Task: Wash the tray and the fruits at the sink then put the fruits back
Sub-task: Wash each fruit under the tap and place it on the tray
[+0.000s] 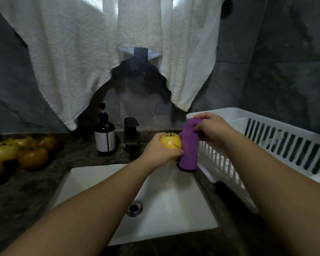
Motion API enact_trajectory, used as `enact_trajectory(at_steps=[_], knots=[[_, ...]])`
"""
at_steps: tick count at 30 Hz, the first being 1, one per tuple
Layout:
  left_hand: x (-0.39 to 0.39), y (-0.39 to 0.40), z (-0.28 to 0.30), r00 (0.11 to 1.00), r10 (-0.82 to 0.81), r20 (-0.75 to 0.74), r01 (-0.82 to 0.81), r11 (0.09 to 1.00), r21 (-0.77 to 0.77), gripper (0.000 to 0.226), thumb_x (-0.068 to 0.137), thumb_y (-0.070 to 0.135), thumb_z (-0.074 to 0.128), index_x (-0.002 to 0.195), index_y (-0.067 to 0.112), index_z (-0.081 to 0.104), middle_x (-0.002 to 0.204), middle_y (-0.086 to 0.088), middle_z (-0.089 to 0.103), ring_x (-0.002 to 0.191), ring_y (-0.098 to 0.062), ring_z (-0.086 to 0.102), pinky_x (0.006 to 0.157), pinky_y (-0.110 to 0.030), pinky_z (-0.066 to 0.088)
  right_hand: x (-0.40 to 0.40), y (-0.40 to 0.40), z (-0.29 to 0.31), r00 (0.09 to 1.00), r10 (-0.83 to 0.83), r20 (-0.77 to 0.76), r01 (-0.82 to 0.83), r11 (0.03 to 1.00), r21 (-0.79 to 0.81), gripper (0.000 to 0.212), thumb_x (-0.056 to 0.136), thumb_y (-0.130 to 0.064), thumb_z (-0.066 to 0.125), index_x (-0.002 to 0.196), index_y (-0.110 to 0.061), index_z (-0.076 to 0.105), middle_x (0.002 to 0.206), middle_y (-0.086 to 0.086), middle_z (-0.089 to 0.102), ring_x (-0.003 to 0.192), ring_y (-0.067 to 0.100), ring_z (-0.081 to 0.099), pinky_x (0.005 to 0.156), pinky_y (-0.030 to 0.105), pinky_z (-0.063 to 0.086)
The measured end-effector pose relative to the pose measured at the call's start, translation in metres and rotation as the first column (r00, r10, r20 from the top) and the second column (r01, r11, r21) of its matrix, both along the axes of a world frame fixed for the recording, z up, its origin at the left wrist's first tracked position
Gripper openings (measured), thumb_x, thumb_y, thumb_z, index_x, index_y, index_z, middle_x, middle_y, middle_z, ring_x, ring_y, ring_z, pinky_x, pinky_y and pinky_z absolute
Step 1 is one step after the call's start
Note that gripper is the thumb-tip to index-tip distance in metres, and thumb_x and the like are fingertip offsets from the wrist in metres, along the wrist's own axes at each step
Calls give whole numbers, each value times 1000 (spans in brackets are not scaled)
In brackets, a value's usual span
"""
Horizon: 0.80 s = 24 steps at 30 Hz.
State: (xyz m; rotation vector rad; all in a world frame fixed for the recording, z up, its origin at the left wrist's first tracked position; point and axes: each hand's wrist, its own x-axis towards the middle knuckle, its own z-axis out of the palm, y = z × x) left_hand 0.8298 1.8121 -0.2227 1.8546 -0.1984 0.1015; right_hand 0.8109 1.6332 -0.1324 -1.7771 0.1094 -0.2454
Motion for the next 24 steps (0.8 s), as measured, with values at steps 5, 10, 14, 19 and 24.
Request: enact_trajectory(at_steps=[5,10,14,19,24], knots=[[11,-41,12,999,-42,-12,42,998,-53,94,55,34,101,130,29,44,121,1,60,106,-16,64,95,-43,60,10,-26,5,988,-143,-54,132,978,-159,28,94,4,55,111,-14,67,96,7,64,82,25,63,79,41,59],[12,-62,13,997,-77,-6,76,995,-67,99,36,45,95,124,31,53,119,-1,66,106,-19,68,93,-46,61,13,-55,13,972,-208,-108,167,939,-301,30,94,-3,59,123,-5,65,83,5,61,78,25,64,75,39,60],[11,-67,14,995,-96,-10,95,992,-82,114,25,53,90,131,29,55,121,0,66,107,-20,68,93,-47,62,9,-65,6,946,-276,-171,151,840,-520,28,94,-5,60,121,-4,66,80,5,58,65,20,59,49,21,52],[9,-64,14,998,-66,-23,63,992,-110,110,28,53,92,127,31,49,117,5,59,105,-17,66,92,-44,62,7,-48,9,931,-316,-182,65,635,-770,36,96,-19,54,126,-1,63,123,20,63,102,36,61,80,32,47],[7,-59,12,995,-84,-62,74,984,-159,110,29,52,92,129,29,50,120,2,59,107,-21,66,93,-47,62,7,-37,3,922,-216,-322,-129,613,-780,31,102,-17,48,120,2,64,117,25,67,86,36,59,63,39,47]])
